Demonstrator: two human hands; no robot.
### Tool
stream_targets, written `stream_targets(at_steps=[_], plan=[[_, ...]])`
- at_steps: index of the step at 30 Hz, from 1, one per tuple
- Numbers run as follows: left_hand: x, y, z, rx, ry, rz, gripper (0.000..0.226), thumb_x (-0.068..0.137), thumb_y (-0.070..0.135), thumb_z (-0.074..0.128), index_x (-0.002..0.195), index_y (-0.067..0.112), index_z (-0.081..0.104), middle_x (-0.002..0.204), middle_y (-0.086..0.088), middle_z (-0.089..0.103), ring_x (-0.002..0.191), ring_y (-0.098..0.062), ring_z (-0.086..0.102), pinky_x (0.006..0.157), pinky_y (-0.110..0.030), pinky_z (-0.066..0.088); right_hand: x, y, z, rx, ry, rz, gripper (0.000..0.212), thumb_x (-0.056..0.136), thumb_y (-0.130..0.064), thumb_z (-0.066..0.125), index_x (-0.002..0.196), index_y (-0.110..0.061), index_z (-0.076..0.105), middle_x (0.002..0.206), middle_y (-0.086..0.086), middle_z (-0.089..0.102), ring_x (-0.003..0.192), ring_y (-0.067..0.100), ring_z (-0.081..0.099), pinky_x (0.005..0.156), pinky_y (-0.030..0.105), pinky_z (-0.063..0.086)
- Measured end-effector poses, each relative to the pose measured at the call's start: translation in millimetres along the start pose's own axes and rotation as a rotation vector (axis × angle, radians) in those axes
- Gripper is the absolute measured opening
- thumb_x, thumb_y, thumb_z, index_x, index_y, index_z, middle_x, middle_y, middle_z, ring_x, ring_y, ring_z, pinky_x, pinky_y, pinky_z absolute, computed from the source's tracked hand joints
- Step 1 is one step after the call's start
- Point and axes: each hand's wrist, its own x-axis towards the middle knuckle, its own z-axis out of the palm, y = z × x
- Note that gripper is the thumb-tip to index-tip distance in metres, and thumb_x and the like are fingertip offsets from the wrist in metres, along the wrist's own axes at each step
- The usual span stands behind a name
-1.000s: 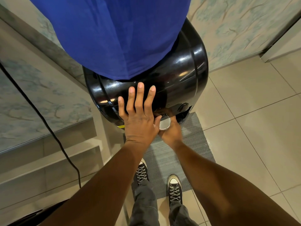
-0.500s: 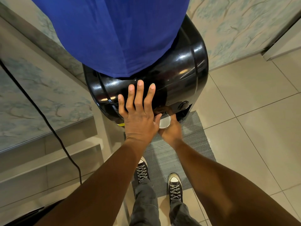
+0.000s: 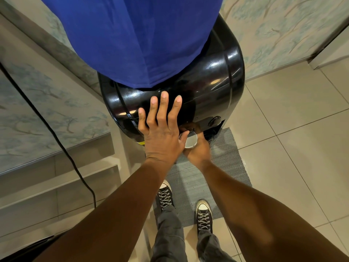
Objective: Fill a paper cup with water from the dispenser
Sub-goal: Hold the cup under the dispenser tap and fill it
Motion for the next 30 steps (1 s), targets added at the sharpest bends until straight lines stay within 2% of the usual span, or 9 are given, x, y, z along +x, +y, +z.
stream_targets(at_steps=[2, 6, 8, 13, 18, 23, 30], plan=[[0.0, 0.2, 0.0, 0.004, -0.002, 0.000, 0.111, 0.068, 0.057, 0.080, 0.149, 0.021, 0.013, 0.151, -0.007, 0.009, 0.140, -0.031, 0.011, 0.113, -0.053, 0.009, -0.3, 1.4, 0.4, 0.006, 0.002, 0.020, 0.070, 0.063, -0.030, 0.084, 0.118, -0.050, 0.045, 0.105, -0.011, 0.068, 0.098, 0.010, 0.067, 0.079, 0.031, 0.058], [0.1, 0.1, 0.3, -0.002, 0.001, -0.002, 0.111, 0.067, 0.057, 0.080, 0.149, 0.021, 0.014, 0.151, -0.007, 0.009, 0.140, -0.031, 0.011, 0.114, -0.053, 0.009, -0.3, 3.2, -0.5, -0.033, 0.018, 0.010, 0.070, 0.067, -0.028, 0.087, 0.125, -0.033, 0.047, 0.107, -0.006, 0.069, 0.096, 0.010, 0.068, 0.076, 0.021, 0.055], [0.1, 0.1, 0.3, 0.002, 0.008, -0.004, 0.112, 0.066, 0.057, 0.081, 0.149, 0.021, 0.014, 0.150, -0.007, 0.010, 0.140, -0.031, 0.012, 0.113, -0.053, 0.009, 0.3, 4.7, -1.3, -0.034, 0.021, 0.019, 0.071, 0.067, -0.028, 0.088, 0.126, -0.029, 0.048, 0.108, -0.004, 0.069, 0.097, 0.012, 0.067, 0.080, 0.027, 0.057], [0.0, 0.4, 1.3, 0.001, -0.002, -0.006, 0.113, 0.066, 0.058, 0.081, 0.149, 0.021, 0.013, 0.151, -0.007, 0.009, 0.140, -0.031, 0.011, 0.114, -0.053, 0.010, 1.9, 7.0, -1.4, -0.037, 0.028, 0.019, 0.074, 0.066, -0.023, 0.089, 0.127, -0.027, 0.048, 0.111, -0.004, 0.069, 0.101, 0.013, 0.067, 0.084, 0.037, 0.058], [-0.3, 0.3, 2.0, 0.008, 0.003, -0.002, 0.113, 0.067, 0.058, 0.080, 0.149, 0.021, 0.013, 0.151, -0.008, 0.010, 0.140, -0.031, 0.012, 0.113, -0.053, 0.010, 2.4, 7.6, -1.6, -0.058, 0.042, 0.025, 0.075, 0.064, -0.029, 0.089, 0.125, -0.034, 0.047, 0.109, -0.009, 0.069, 0.099, 0.008, 0.067, 0.082, 0.035, 0.059], [-0.1, 0.5, 2.3, 0.007, 0.021, 0.000, 0.113, 0.065, 0.057, 0.082, 0.149, 0.020, 0.014, 0.151, -0.008, 0.012, 0.140, -0.031, 0.014, 0.113, -0.054, 0.010, 2.5, 8.6, -1.3, -0.059, 0.047, 0.050, 0.076, 0.063, -0.025, 0.090, 0.123, -0.036, 0.046, 0.110, -0.006, 0.067, 0.101, 0.014, 0.066, 0.083, 0.041, 0.059], [-0.2, 0.5, 2.6, -0.003, 0.016, -0.003, 0.114, 0.065, 0.057, 0.082, 0.149, 0.021, 0.013, 0.151, -0.006, 0.011, 0.140, -0.031, 0.013, 0.113, -0.054, 0.010, 0.7, 9.6, -2.2, -0.098, 0.043, 0.088, 0.070, 0.064, -0.023, 0.091, 0.119, -0.023, 0.047, 0.109, 0.003, 0.065, 0.100, 0.020, 0.065, 0.081, 0.045, 0.058]])
